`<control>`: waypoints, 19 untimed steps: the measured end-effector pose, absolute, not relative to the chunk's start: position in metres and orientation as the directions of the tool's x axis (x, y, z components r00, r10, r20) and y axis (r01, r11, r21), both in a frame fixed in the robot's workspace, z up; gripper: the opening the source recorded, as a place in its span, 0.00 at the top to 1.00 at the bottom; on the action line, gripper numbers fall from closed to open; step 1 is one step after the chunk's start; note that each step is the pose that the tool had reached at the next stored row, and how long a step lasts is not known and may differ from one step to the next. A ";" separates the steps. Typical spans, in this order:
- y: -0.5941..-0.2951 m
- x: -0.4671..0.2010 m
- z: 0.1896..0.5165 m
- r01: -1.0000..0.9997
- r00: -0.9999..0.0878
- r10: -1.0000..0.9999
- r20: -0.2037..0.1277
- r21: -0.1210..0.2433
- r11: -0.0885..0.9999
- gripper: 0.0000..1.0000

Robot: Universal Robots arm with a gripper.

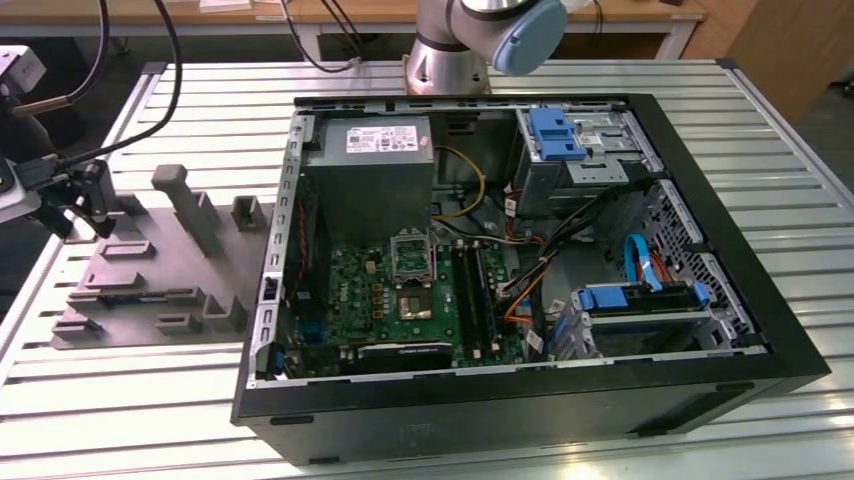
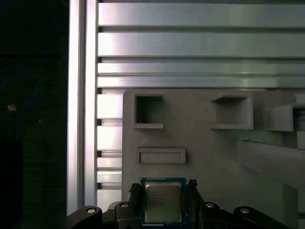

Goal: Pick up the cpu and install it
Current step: 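Pick up the cpu and move it towards the insertion slot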

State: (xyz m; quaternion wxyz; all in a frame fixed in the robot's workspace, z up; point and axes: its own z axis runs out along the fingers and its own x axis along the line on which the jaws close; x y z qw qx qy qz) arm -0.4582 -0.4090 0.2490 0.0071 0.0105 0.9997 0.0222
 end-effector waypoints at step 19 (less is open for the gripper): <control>-0.409 -0.458 0.254 0.021 -1.000 0.021 -0.014 0.044 0.999 0.53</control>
